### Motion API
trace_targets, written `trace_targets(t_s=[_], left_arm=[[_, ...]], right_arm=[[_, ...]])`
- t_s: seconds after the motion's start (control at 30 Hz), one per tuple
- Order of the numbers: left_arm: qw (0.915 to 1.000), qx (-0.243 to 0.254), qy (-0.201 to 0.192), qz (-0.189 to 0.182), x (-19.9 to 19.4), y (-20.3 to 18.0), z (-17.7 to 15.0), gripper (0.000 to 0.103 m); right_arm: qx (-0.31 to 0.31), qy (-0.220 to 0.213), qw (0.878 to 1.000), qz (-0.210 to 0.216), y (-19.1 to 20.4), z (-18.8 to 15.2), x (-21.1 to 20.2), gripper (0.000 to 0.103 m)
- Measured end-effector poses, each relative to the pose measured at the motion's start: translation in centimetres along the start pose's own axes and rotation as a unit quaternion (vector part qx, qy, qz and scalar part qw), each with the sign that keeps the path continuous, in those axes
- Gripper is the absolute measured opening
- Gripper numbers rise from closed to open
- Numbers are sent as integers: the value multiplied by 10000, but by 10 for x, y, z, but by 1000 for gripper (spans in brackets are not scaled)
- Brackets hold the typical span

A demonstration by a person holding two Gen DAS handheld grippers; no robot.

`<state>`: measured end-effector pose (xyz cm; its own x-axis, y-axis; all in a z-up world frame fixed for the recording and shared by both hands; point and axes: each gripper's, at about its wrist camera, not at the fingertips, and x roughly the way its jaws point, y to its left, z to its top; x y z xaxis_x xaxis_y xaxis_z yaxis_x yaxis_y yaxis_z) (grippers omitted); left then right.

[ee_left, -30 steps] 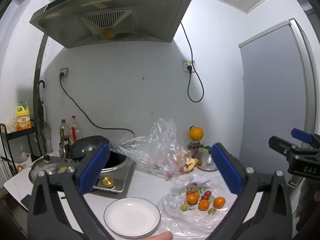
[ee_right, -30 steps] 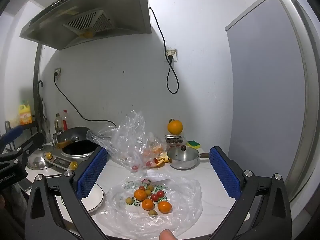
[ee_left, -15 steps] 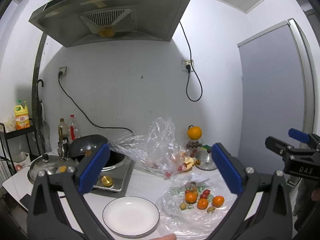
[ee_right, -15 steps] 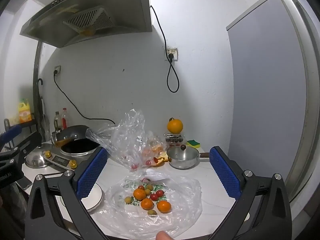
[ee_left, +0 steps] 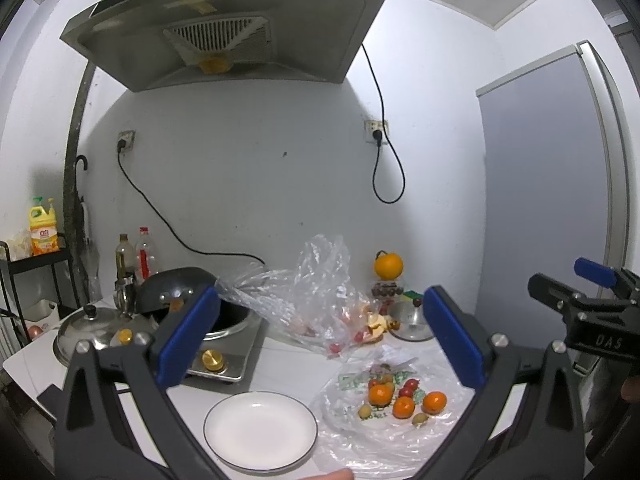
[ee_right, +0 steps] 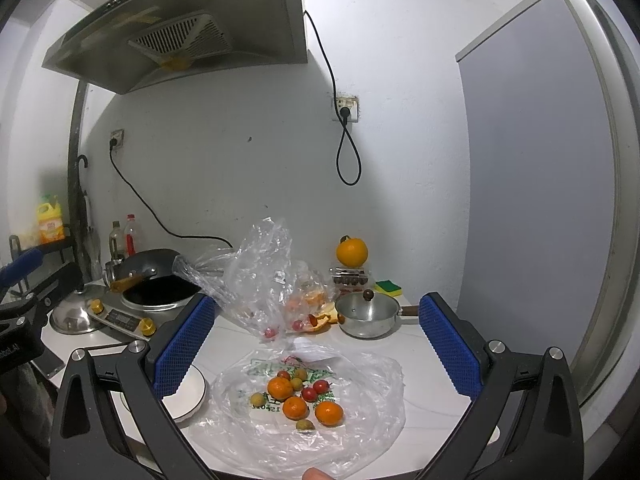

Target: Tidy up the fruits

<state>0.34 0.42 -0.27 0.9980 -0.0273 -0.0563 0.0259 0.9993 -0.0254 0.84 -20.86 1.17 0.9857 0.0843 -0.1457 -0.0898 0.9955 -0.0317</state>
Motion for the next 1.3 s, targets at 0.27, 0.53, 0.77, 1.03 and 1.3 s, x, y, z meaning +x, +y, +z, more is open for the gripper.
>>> trace_targets(t_s=[0.27,0.53,0.77,1.03,1.3], left_arm=[[9999,-25,40,-109,0,1,-1,103],[9999,24,72,-105,2,-1,-1,103],[10000,-67,-9,-19,2,0,-4,103],[9998,-146,-81,-88,-1,5,-5,103],[9998,-124,25,-134,9,2,-9,103]], right_arm=[[0,-19,10000,-39,2,2,-2,103],[7,7,10000,-43,1,2,-2,103],[12,25,10000,-51,0,3,-1,103],[-15,3,10000,-20,1,3,0,103],[-44,93,9999,-63,2,-1,7,103]])
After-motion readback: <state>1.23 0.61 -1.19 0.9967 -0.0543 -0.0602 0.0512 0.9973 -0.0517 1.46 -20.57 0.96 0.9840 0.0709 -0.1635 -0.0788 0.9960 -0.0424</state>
